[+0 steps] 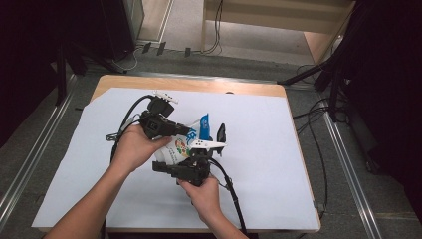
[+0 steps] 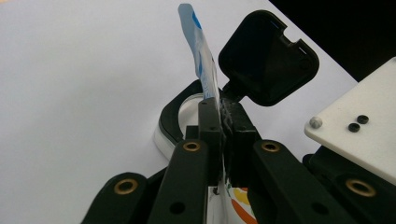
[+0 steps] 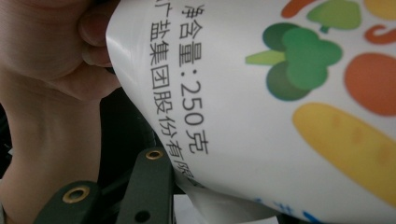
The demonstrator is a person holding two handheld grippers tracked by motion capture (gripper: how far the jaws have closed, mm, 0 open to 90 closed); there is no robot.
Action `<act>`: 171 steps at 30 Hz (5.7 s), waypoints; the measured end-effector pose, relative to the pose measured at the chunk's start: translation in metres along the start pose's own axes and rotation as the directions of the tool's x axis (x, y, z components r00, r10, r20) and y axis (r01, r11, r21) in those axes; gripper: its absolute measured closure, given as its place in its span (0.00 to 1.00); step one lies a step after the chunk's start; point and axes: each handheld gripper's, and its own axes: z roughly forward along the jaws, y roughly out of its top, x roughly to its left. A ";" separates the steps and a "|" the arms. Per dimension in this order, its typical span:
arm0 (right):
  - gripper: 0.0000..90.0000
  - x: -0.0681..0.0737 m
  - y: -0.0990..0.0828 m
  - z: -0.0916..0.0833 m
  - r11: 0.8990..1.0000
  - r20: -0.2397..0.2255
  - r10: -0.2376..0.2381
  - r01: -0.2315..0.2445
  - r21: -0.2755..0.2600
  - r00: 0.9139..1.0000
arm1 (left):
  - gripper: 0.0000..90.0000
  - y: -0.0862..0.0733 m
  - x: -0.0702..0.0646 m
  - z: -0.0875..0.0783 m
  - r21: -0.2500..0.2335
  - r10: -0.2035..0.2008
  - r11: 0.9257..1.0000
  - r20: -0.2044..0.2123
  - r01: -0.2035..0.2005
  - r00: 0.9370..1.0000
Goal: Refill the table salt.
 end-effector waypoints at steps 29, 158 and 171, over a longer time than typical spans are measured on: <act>0.72 0.000 0.000 0.000 1.000 0.020 -0.015 0.015 0.008 1.000 | 1.00 0.003 -0.004 0.000 0.025 0.028 0.999 -0.050 -0.027 0.998; 0.80 -0.004 -0.003 -0.002 0.998 -0.034 0.041 -0.042 -0.051 0.999 | 1.00 0.013 -0.013 0.002 0.104 0.094 0.991 -0.129 -0.080 0.987; 0.81 -0.005 -0.003 -0.003 0.998 -0.034 0.039 -0.040 -0.051 0.999 | 1.00 0.016 -0.015 0.005 0.114 0.098 0.990 -0.118 -0.084 0.988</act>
